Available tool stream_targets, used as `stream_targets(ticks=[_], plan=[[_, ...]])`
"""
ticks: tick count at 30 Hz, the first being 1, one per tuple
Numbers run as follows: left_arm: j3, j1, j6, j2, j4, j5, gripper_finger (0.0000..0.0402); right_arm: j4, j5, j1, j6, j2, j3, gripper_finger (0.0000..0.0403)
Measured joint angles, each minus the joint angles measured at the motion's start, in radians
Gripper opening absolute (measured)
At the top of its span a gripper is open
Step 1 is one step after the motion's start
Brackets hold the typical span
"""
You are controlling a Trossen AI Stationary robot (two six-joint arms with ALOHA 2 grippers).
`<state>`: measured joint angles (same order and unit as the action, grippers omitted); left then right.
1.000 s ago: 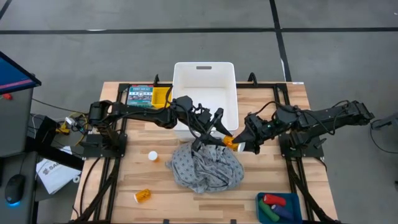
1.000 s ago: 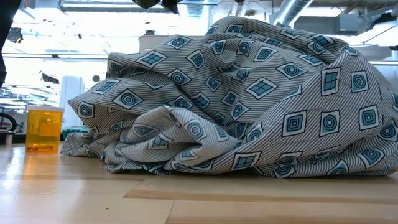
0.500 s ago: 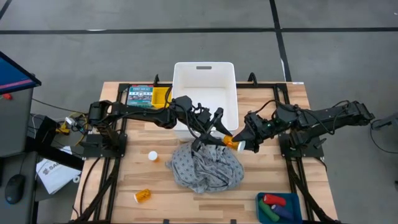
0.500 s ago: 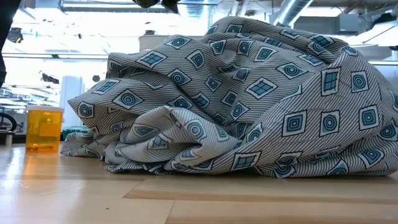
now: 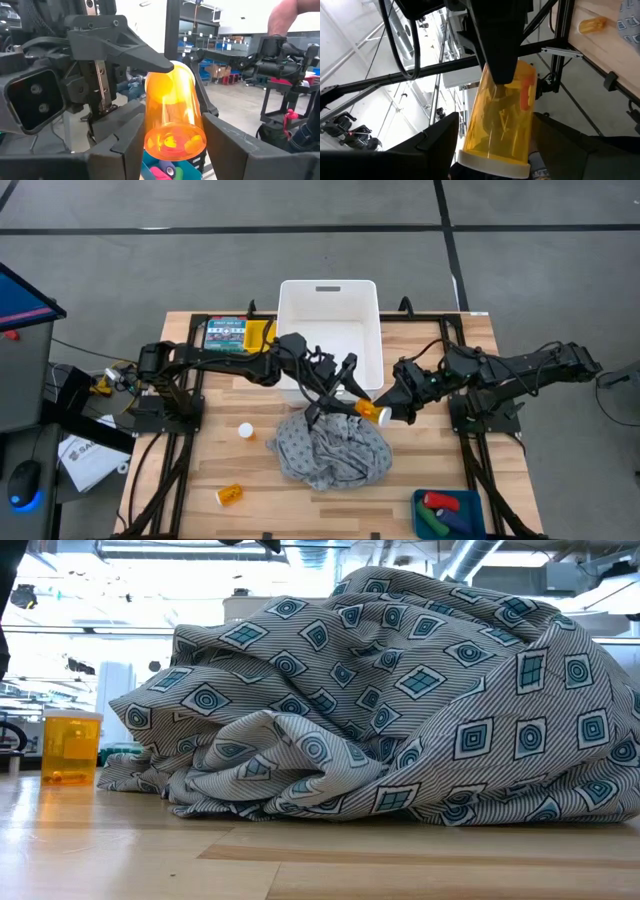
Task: Pick & place medical supplies in basket/bin
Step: Put the top orange pill bottle into the yellow bin
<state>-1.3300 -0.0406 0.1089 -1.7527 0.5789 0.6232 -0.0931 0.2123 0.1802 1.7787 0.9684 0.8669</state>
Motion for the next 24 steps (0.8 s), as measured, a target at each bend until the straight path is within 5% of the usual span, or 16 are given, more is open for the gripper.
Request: stream_targets(ticks=[13, 24], plan=[[0.002, 0.007, -0.029, 0.050, -0.048, 0.009, 0.0170, 0.022, 0.005, -0.052, -0.055, -0.001, 0.000, 0.0245], [0.001, 0.008, -0.135, 0.127, -0.268, 0.002, 0.0170, 0.045, 0.030, -0.152, -0.128, -0.028, 0.000, 0.0245]])
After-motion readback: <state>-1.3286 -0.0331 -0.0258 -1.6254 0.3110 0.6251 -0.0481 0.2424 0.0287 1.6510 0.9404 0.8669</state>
